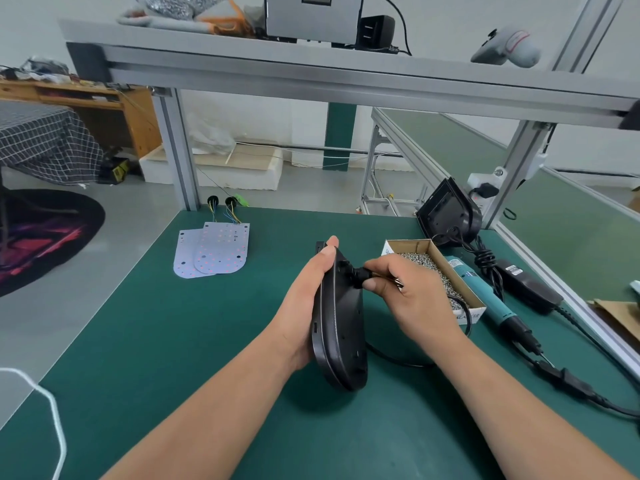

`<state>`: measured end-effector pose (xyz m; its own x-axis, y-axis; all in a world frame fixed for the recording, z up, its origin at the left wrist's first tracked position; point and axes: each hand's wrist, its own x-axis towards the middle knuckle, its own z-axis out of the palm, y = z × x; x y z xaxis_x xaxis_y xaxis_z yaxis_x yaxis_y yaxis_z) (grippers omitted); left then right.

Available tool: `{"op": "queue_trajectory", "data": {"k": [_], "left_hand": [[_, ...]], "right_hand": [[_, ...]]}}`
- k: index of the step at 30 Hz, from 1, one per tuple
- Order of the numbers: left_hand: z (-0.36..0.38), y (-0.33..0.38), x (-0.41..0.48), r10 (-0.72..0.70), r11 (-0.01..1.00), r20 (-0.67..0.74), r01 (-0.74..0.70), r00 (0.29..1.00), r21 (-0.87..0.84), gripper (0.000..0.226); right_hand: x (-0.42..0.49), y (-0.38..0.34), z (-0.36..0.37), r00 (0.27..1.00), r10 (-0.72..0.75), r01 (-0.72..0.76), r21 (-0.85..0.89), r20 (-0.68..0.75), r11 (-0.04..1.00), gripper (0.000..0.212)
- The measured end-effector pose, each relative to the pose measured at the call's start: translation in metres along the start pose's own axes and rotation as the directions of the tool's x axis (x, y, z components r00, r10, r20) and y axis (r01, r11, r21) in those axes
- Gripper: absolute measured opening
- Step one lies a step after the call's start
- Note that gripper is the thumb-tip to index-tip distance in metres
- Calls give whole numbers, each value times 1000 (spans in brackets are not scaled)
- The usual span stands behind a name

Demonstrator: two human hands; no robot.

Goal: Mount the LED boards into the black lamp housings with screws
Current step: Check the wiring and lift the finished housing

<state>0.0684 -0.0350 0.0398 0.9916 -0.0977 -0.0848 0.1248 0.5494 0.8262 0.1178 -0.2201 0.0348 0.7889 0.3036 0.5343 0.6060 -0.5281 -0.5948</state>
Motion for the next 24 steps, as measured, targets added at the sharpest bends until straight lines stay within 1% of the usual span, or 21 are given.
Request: {"op": "queue_trajectory", "data": {"k": [6, 9, 11, 14, 18, 20, 24], "left_hand": [[2, 1, -2, 6, 1000, -15, -6, 1000, -7, 47], [4, 1, -3, 8, 1000, 1, -8, 1000, 14, 47], [4, 3, -4, 0, 1000, 15, 0, 1000, 17, 44], [6, 4, -4, -21, 1000, 34, 21, 999, 8, 41], [7, 4, -5, -30, 1000, 35, 30, 999, 8, 34], [6, 3, -4, -27, 1000, 15, 27, 1000, 4, 34], [2, 1, -2, -1, 999, -15, 0, 1000, -42, 49]], "right_hand": [[-4, 2, 5, 998, -23, 24, 26, -63, 999, 12], [-3, 2, 5, 997, -43, 45, 21, -71, 999, 19], [-1, 0, 4, 994, -70, 72, 22, -79, 997, 21], [1, 1, 1, 990, -93, 94, 10, -103, 995, 17], [4, -3, -1, 988, -125, 123, -26, -95, 992, 22], [5, -4, -1, 993, -101, 99, -36, -57, 994, 22], [7, 0, -3, 997, 48, -53, 81, 58, 995, 22]]}}
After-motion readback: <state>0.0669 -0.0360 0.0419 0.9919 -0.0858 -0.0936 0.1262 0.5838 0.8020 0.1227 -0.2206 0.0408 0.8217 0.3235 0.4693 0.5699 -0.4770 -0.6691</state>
